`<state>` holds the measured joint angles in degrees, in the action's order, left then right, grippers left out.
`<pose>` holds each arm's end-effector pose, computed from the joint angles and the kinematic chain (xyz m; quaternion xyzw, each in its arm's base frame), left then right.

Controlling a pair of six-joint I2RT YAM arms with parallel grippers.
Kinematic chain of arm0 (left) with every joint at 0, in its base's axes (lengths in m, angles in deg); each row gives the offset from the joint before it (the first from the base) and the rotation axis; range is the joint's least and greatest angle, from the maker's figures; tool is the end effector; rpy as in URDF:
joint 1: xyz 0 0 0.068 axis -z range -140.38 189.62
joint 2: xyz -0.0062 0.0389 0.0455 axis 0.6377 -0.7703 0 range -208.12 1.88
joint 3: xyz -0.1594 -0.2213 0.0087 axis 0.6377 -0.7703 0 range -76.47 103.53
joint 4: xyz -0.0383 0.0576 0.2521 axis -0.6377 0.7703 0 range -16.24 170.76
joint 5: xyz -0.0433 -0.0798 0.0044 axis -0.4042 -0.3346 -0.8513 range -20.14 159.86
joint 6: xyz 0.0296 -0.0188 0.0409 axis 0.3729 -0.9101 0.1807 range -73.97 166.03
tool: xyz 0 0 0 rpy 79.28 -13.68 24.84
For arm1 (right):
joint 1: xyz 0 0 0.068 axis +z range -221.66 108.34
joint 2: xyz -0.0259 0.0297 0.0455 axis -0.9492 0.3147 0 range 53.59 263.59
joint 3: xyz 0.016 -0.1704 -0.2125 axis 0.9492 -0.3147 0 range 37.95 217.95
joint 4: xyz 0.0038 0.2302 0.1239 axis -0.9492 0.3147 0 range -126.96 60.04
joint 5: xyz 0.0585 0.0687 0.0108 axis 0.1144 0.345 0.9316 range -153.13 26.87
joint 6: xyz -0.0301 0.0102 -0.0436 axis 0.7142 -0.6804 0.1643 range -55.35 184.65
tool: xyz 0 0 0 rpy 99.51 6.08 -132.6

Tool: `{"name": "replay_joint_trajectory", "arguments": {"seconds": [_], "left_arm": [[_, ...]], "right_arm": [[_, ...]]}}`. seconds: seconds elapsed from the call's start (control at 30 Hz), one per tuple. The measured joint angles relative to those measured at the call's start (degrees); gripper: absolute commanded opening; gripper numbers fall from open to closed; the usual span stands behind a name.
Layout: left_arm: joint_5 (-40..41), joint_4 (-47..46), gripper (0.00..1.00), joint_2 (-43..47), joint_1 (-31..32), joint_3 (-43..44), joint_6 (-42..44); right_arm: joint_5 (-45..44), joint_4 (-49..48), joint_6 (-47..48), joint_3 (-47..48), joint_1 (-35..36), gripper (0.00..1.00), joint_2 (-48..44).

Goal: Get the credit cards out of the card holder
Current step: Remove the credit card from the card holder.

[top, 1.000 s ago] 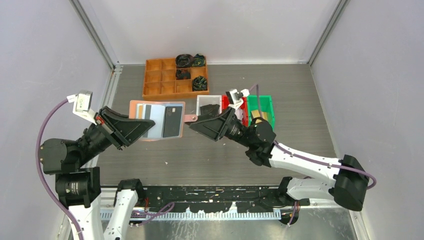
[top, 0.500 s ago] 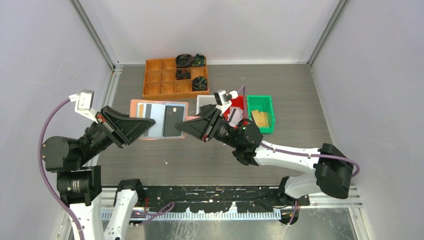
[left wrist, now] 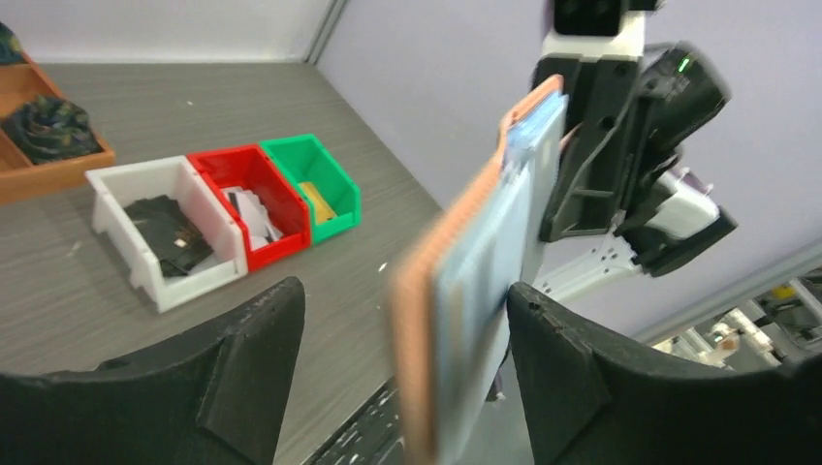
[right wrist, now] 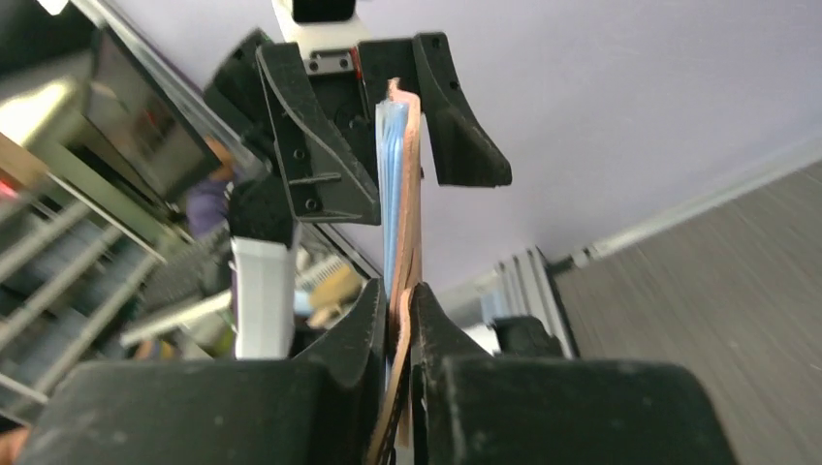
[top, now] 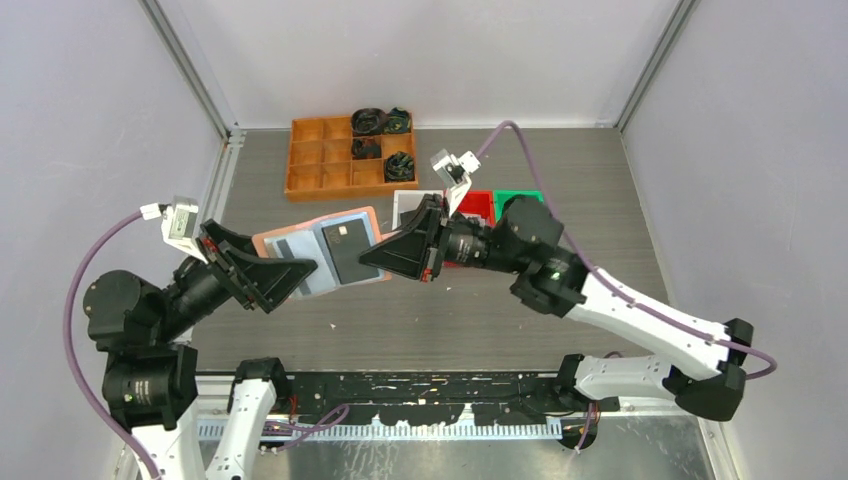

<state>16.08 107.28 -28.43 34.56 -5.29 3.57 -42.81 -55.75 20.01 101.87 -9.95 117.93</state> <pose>0.0347 -0.0257 0.4646 0.0735 0.6759 -0.4976 0.5387 0.1089 0.2287 0.4435 -0.2269 0.5483 0.7008 0.3959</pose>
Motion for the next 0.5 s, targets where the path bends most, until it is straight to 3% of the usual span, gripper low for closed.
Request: {"name": "replay_joint_trajectory", "arguments": {"seconds": [0.1, 0.17, 0.23, 0.4, 0.5], "left_arm": [[0.3, 5.4, 0.79, -0.9, 0.0, 4.4, 6.7], [-0.6, 7.2, 0.92, -1.5, 0.0, 7.1, 10.2], [-2.9, 8.8, 0.94, -2.3, 0.0, 9.7, 13.2], [-10.0, 12.4, 0.97, -6.1, 0.0, 15.2, 20.7], [-13.6, 17.0, 0.93, -7.6, 0.0, 14.5, 26.7]], "right_arm": [[3.6, 19.5, 9.6, 11.6, -0.1, 0.01, 0.7], [5.9, 30.2, 14.8, 17.6, -0.1, 0.01, 2.3], [8.5, 40.7, 19.4, 22.8, -0.1, 0.01, 5.2], [13.2, 59.7, 27.6, 29.4, 0.1, 0.01, 15.7], [14.3, 65.0, 29.8, 31.0, 0.5, 0.01, 19.0]]}}
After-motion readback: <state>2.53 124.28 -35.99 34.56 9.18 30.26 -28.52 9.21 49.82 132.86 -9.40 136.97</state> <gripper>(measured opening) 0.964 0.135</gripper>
